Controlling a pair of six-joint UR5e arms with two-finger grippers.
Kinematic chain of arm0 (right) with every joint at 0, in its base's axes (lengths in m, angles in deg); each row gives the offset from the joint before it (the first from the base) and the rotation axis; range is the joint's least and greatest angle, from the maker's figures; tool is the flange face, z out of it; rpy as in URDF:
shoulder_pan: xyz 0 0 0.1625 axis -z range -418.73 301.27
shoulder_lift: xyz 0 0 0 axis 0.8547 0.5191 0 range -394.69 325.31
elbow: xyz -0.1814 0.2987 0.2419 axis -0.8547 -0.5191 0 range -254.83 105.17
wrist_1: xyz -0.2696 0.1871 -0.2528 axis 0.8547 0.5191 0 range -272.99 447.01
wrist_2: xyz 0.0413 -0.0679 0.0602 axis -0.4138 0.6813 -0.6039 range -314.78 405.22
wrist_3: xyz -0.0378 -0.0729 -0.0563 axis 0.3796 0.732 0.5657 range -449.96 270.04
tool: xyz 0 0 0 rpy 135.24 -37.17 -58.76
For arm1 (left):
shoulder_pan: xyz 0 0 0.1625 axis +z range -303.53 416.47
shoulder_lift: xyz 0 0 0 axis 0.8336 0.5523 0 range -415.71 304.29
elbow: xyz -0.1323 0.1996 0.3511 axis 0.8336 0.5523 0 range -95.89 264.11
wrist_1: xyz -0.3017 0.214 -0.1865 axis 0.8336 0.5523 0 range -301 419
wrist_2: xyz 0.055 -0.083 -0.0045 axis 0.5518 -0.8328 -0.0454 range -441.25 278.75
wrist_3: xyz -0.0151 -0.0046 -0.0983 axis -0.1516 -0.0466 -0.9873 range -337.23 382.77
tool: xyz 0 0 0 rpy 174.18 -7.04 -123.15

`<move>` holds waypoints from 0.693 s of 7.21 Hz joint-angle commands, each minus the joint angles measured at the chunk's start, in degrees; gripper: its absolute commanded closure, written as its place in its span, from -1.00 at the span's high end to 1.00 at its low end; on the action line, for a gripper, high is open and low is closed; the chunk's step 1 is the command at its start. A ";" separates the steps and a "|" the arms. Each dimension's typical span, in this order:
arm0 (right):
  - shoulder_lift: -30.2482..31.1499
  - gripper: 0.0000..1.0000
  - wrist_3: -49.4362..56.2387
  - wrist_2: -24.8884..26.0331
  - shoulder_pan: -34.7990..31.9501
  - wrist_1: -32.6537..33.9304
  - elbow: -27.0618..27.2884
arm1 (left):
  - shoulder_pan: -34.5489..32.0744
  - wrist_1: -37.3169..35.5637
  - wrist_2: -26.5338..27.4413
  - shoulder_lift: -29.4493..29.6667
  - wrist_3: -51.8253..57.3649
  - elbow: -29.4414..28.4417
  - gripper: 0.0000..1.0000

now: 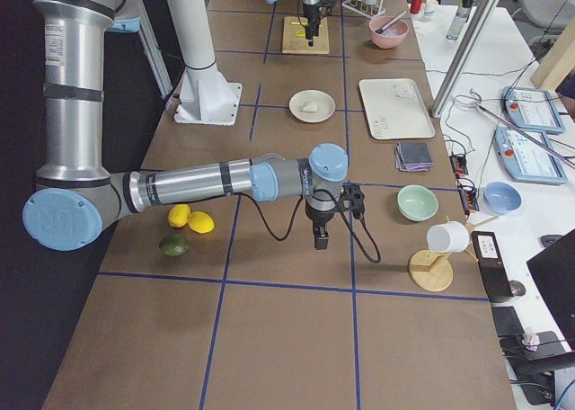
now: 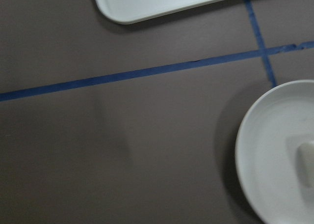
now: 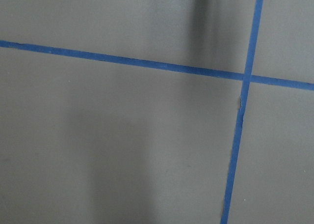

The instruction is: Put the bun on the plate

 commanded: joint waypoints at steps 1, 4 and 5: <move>0.04 1.00 0.14 0.14 0.00 0.00 -0.21 | -11.59 0.23 -8.61 -13.07 18.06 2.14 0.85; 0.83 1.00 0.14 0.14 0.00 0.00 -0.21 | -33.35 -0.30 -22.90 -18.65 41.78 -9.83 0.98; 1.01 1.00 0.23 -0.04 -0.09 0.00 -0.30 | -39.61 -0.13 -28.10 -17.61 46.91 -17.64 0.98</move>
